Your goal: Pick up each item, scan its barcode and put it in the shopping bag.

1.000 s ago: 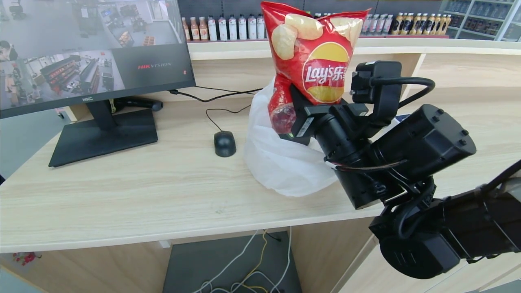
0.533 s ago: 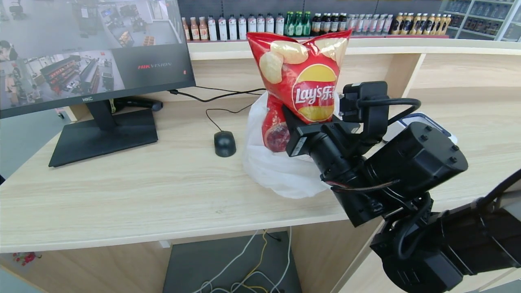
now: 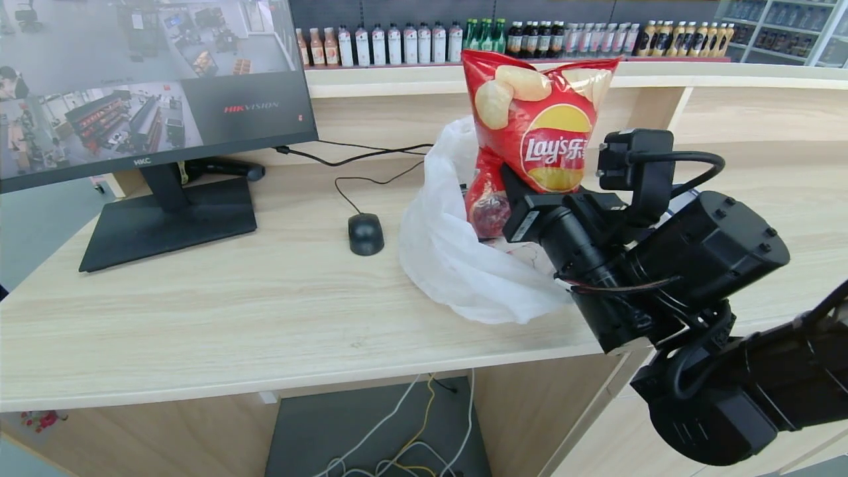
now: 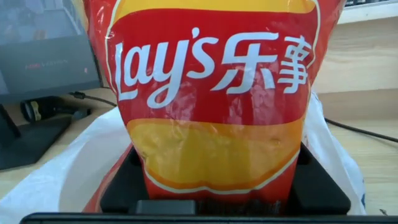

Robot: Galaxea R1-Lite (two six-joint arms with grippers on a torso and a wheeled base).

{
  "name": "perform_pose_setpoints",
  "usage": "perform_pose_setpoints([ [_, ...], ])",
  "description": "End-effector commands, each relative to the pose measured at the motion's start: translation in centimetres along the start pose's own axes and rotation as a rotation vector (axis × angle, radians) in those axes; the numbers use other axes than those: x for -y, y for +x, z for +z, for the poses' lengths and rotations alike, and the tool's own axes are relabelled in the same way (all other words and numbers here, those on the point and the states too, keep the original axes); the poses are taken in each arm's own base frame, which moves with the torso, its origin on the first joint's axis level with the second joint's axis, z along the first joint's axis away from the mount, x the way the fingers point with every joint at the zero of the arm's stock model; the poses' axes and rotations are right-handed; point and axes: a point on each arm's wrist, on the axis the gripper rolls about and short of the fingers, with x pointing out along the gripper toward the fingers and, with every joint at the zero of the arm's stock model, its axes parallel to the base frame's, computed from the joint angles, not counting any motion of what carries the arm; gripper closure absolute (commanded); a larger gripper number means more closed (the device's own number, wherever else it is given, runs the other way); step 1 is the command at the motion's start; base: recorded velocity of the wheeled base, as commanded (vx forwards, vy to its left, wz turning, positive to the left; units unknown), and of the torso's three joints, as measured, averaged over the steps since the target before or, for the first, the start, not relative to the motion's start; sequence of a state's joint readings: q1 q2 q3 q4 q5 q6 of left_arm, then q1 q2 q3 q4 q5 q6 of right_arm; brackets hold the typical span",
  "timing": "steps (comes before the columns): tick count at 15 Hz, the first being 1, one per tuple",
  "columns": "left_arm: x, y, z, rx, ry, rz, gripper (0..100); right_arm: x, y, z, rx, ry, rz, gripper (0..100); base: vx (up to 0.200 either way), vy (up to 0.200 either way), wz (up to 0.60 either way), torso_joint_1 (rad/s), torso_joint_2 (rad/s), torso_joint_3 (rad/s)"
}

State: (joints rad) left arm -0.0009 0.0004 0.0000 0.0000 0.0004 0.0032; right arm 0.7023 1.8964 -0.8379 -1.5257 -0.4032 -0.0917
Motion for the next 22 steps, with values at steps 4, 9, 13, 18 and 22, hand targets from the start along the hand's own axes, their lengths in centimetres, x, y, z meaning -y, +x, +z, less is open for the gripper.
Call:
perform_pose_setpoints([
  [4,0.0,0.0,0.0,0.0,0.0,0.002,0,0.1,-0.8,-1.5,-0.057,-0.016,0.009,100,0.0,0.0,0.0,0.0,0.0,0.0],
  [9,0.0,0.0,0.0,0.0,0.0,-0.001,0,0.7,-2.1,-2.9,-0.121,-0.04,0.014,100,0.0,0.0,0.0,0.0,0.0,0.0],
  [13,0.0,0.0,0.0,0.0,0.0,0.0,0,0.8,-2.0,-2.9,-0.121,-0.019,0.011,100,0.0,0.0,0.0,0.0,0.0,0.0],
  [18,0.0,0.0,0.0,0.0,0.0,0.0,0,0.8,-2.1,-3.0,-0.128,-0.011,0.009,100,0.0,0.0,0.0,0.0,0.0,0.0],
  [22,0.0,0.0,0.0,0.0,0.0,0.0,0,0.8,-2.0,-2.9,-0.123,-0.009,0.007,0,0.0,0.0,0.0,0.0,0.0,0.0],
])
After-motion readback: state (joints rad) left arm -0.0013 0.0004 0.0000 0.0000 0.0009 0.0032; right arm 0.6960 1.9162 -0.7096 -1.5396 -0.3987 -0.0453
